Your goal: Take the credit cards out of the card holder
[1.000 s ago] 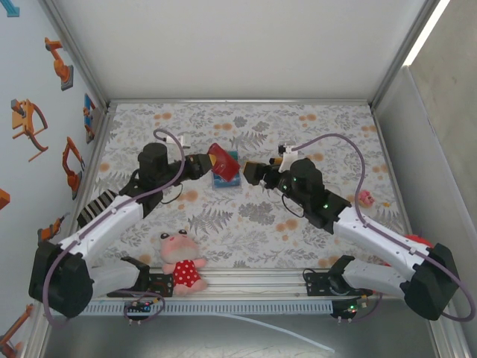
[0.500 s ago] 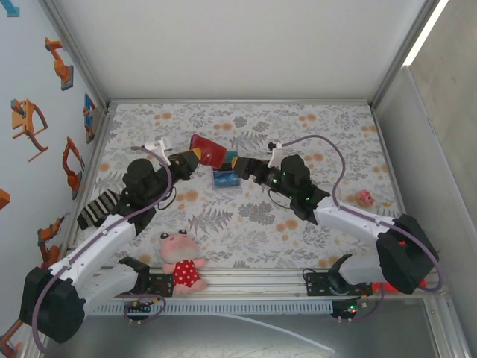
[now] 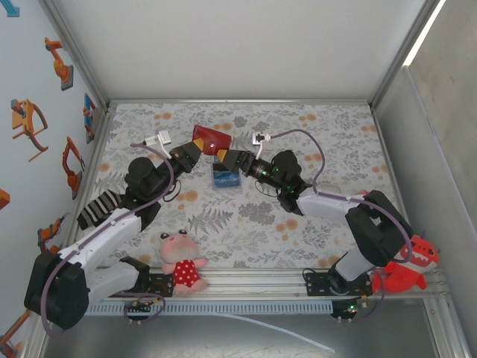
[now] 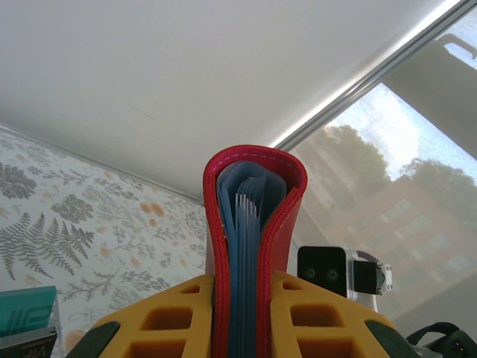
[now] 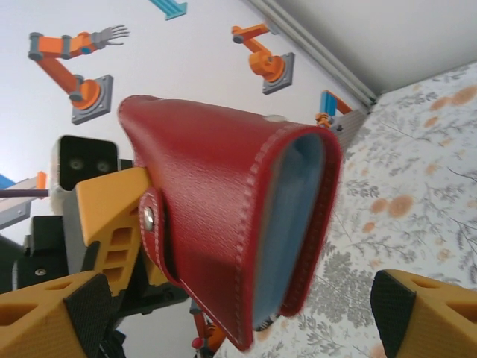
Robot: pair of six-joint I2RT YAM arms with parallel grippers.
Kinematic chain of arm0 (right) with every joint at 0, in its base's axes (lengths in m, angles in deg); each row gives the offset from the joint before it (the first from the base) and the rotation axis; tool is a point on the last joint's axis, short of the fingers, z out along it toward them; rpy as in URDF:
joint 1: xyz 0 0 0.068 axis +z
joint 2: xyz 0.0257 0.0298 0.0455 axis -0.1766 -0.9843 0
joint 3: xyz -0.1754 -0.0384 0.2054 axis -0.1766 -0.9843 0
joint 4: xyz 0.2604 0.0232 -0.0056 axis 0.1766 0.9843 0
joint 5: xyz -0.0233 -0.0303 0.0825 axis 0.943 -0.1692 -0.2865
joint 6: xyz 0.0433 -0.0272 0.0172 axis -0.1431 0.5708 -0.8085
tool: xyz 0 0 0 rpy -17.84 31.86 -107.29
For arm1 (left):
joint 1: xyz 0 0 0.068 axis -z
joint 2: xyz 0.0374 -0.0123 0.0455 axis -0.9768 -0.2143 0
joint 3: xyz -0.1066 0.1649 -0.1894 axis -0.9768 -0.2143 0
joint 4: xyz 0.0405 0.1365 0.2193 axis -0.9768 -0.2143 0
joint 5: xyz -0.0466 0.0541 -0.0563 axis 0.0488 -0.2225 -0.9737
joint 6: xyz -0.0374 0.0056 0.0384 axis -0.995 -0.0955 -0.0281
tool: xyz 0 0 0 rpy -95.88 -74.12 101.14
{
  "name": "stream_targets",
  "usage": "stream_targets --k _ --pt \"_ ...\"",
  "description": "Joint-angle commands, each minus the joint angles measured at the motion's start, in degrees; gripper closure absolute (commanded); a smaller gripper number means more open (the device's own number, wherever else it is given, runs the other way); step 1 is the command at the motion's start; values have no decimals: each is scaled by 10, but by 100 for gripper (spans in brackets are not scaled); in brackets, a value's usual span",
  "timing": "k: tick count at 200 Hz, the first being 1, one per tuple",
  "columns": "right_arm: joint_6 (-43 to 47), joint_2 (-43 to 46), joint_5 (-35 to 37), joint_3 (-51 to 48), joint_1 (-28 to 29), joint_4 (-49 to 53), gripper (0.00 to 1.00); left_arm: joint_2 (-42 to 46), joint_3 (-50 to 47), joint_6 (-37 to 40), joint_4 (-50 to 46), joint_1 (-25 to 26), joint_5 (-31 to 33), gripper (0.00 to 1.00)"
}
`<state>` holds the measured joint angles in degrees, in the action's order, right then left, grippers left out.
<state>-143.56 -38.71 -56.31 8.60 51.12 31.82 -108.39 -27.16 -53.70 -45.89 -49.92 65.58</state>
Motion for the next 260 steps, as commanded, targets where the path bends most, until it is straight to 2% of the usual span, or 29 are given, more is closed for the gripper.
stream_targets --k 1,23,43,86,104,145,162,225,260 --pt "-8 -5 -27 28 -2 -83 13 -9 8 -41 79 0 -38 100" --pt "-4 -6 -33 31 -2 -104 19 -22 6 -57 102 0 -43 100" --pt "0 -1 -39 33 -2 -110 30 -32 5 -68 116 1 -46 100" --pt "25 23 -38 27 -2 -101 47 -56 16 -90 134 0 -73 100" --pt "35 29 -37 29 -2 -90 57 -68 19 -101 150 1 -87 97" --pt "55 46 -37 34 -4 -47 90 -84 20 -119 164 -2 -108 87" --pt "77 63 -33 35 -4 -3 100 -84 23 -116 152 -5 -112 80" --pt "157 155 7 25 -4 169 100 -46 53 -40 22 -8 -124 41" --pt "216 204 25 53 -4 326 100 -11 85 29 -87 -8 -128 14"
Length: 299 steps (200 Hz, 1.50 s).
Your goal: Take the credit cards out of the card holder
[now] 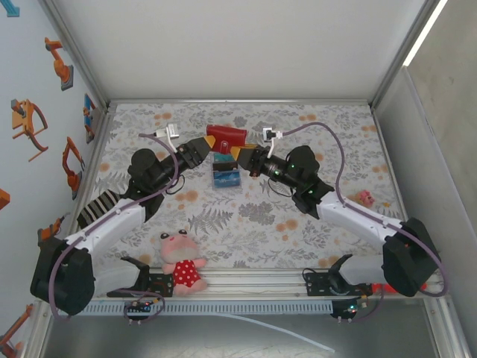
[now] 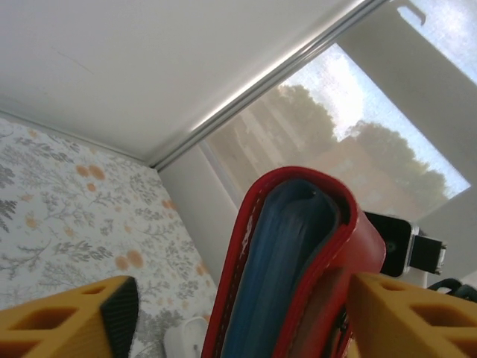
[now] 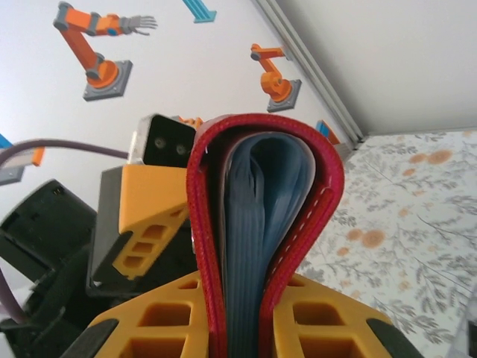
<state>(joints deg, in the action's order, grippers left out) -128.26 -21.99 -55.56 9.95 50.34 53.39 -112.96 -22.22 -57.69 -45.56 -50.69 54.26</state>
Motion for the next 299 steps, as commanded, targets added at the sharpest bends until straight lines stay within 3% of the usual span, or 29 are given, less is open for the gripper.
stream_targets --k 1,36,89,121,163,242,299 --pt "64 38 19 41 4 114 100 36 36 71 -94 -1 -14 14" --pt "116 72 32 86 4 261 100 82 67 157 -230 -1 11 0" --pt "182 54 11 177 4 444 100 119 157 337 -474 -4 31 3" --pt "244 28 -30 237 4 541 100 114 207 429 -575 -3 11 3" --pt "354 -5 -44 310 4 687 100 95 215 490 -599 -1 -74 0" --pt "500 -59 -153 370 4 814 100 37 204 550 -606 25 -185 19" --pt "552 -65 -193 388 4 853 100 27 193 603 -641 46 -204 34"
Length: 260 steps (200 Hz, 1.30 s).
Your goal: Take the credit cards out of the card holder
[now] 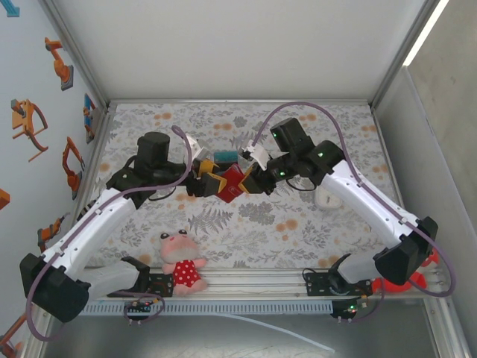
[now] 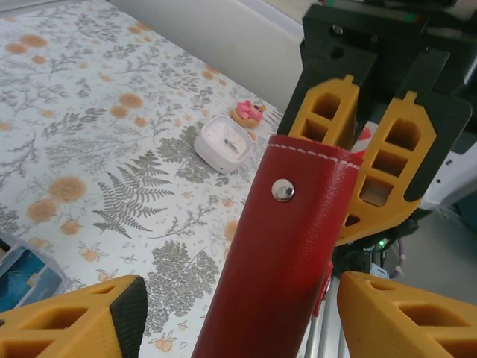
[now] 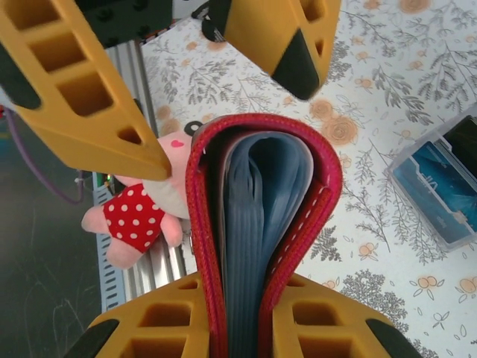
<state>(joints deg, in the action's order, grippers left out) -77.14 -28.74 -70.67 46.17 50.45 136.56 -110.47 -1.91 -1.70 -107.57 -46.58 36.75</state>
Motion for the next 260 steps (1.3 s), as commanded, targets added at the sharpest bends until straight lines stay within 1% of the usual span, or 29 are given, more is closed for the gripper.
stream_targets --k 1,23,42,61,86,106,111,131,162,170,186,190,200,211,223,229,251,260 --pt "41 3 -44 26 2 22 100 3 -11 44 -20 5 -29 34" --pt "54 -1 -54 33 2 37 100 4 -19 50 -21 7 -35 43" --pt "64 -4 -54 37 2 49 100 1 -23 53 -21 9 -58 49" --pt "71 -4 -55 40 2 56 100 3 -29 56 -24 12 -72 49" --pt "79 0 -51 39 2 58 100 8 -40 58 -29 16 -72 49" --pt "80 0 -49 38 -3 58 100 11 -46 54 -30 17 -72 52" --pt "81 1 -50 38 -4 58 100 10 -47 54 -31 18 -72 54" --pt "83 0 -54 36 -10 57 100 9 -48 54 -30 22 -72 70" --pt "78 -2 -53 33 -21 48 100 4 -41 54 -29 23 -72 85" --pt "71 -1 -50 31 -24 41 100 2 -39 53 -29 25 -72 87" --pt "54 2 -37 26 -27 24 100 -2 -37 41 -20 26 -72 87" --pt "49 3 -32 25 -27 19 96 -4 -37 37 -15 26 -71 87" --pt "34 8 -18 20 -27 6 89 -4 -39 28 -1 26 -69 87" --pt "13 14 7 11 -27 -15 75 -6 -40 14 14 26 -60 89" --pt "-12 23 39 1 -28 -38 69 -3 -41 -1 28 26 -43 91" --pt "-25 28 57 -5 -28 -48 64 -1 -42 -7 34 26 -31 93" --pt "-85 51 114 -24 -27 -92 51 16 -53 -35 61 26 29 96" --pt "-109 62 132 -33 -27 -110 48 24 -61 -48 74 26 57 97"
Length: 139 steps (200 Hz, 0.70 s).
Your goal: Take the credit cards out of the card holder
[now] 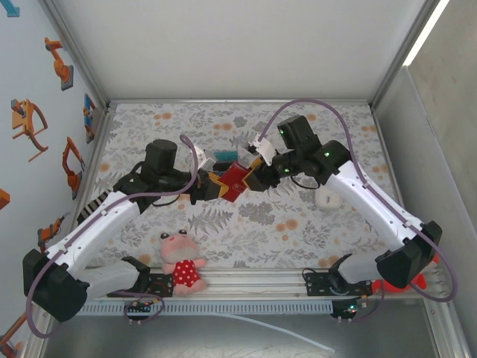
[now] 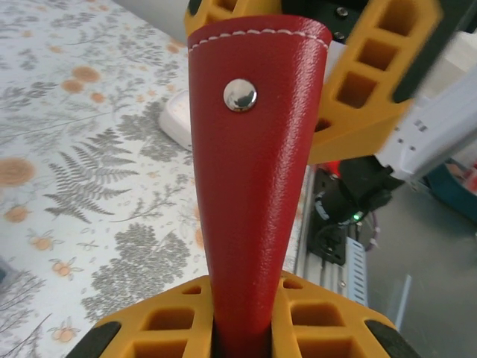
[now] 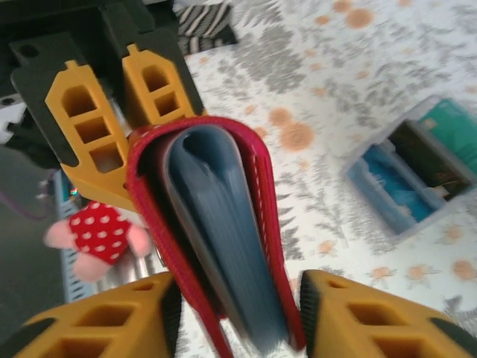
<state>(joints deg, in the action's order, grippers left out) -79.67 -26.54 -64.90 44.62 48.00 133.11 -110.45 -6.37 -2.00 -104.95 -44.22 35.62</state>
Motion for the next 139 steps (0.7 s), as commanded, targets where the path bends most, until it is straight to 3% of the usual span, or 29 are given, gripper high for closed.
stream_targets --k 1,20,56,139 --pt "-86 41 77 -19 -2 -78 48 25 -17 -47 49 3 72 97" --pt "-138 69 107 -46 -3 -129 40 40 -32 -73 76 2 122 98" --pt "-223 106 175 -87 -2 -196 36 55 -63 -122 138 2 179 100" --pt "-316 88 394 -104 43 -177 33 46 -103 -183 237 2 253 100"
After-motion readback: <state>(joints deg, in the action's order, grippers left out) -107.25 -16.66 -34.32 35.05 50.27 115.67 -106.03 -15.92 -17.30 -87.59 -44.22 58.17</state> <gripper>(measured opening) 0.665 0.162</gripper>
